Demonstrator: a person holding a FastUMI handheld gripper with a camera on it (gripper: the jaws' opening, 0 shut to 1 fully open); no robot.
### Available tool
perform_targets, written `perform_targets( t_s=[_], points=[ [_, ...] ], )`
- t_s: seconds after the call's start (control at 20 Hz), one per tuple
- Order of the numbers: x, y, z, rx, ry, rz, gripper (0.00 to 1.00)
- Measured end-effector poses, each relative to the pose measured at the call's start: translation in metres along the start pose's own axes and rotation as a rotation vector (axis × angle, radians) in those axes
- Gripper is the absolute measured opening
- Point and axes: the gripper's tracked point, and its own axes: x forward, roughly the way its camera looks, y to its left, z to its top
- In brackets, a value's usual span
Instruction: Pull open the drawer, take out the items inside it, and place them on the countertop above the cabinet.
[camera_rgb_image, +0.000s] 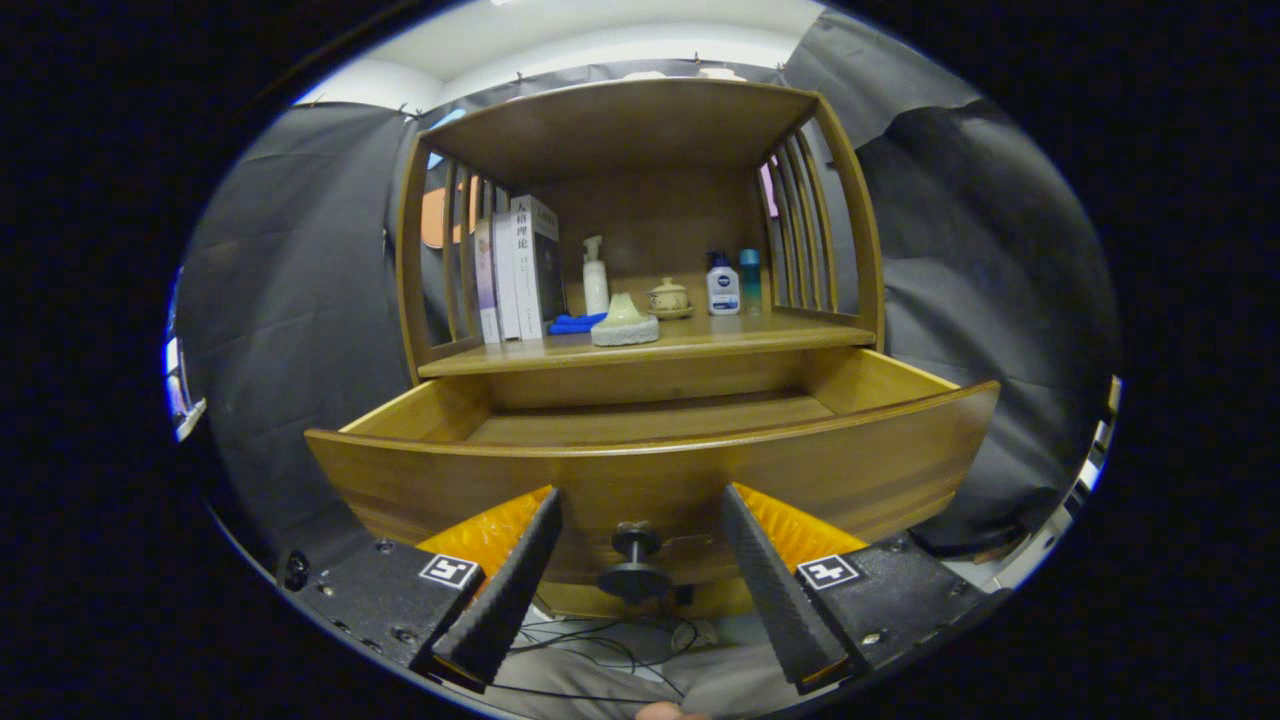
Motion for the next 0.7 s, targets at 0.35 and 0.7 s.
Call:
perform_targets(
  t_s=[0.35,0.7],
  points=[
    [0.006,-0.001,-0.001,-0.047,-0.013,-0.033,1.00],
    [0.030,0.001,0.015,-0.046,-0.022,-0.034,1.00]
  ],
)
